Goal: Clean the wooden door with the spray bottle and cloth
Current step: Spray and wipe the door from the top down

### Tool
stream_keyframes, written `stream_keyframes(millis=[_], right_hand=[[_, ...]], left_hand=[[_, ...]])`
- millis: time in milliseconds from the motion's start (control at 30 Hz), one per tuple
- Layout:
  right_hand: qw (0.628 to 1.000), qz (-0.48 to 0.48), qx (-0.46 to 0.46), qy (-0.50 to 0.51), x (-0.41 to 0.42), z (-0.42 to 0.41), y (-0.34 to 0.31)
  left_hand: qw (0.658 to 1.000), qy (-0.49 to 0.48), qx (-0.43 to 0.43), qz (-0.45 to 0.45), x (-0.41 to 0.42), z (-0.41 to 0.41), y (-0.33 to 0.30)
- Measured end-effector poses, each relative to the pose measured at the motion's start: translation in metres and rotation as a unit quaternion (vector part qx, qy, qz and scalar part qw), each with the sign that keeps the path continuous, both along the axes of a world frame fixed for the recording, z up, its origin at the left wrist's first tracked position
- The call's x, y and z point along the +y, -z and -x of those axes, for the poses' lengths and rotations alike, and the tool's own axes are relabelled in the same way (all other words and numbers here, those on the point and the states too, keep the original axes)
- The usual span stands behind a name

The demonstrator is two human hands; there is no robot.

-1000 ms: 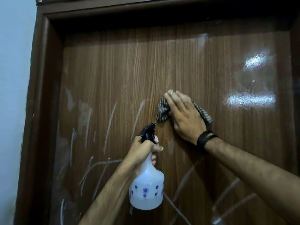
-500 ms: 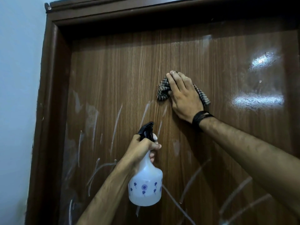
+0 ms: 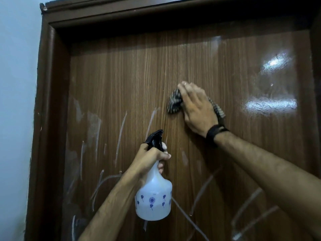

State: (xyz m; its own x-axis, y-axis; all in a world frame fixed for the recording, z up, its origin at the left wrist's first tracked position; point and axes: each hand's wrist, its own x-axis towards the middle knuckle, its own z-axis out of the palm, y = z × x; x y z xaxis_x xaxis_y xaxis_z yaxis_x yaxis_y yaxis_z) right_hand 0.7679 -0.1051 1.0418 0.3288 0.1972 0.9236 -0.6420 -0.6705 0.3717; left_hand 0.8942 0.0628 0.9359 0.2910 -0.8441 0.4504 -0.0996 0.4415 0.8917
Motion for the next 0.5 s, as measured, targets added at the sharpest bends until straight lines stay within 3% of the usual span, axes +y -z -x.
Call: stream_keyframes(millis=[167,367,500], right_hand=[[0.999,0.014,-0.035,0.019,0.004,-0.016,-0.024],[0.990,0.068,0.118,0.039,0.005,-0.010,0.072],[0.987,0.071,0.144,0.022,0.000,0.002,0.096]], left_hand=[[1.000,0.005,-0.001,0.001,0.000,-0.003,-0.001],[1.000,-0.010,0.013,-0.004,-0.001,0.004,0.012],[1.000,-0.016,0.022,-0.017,-0.001,0.007,0.021]])
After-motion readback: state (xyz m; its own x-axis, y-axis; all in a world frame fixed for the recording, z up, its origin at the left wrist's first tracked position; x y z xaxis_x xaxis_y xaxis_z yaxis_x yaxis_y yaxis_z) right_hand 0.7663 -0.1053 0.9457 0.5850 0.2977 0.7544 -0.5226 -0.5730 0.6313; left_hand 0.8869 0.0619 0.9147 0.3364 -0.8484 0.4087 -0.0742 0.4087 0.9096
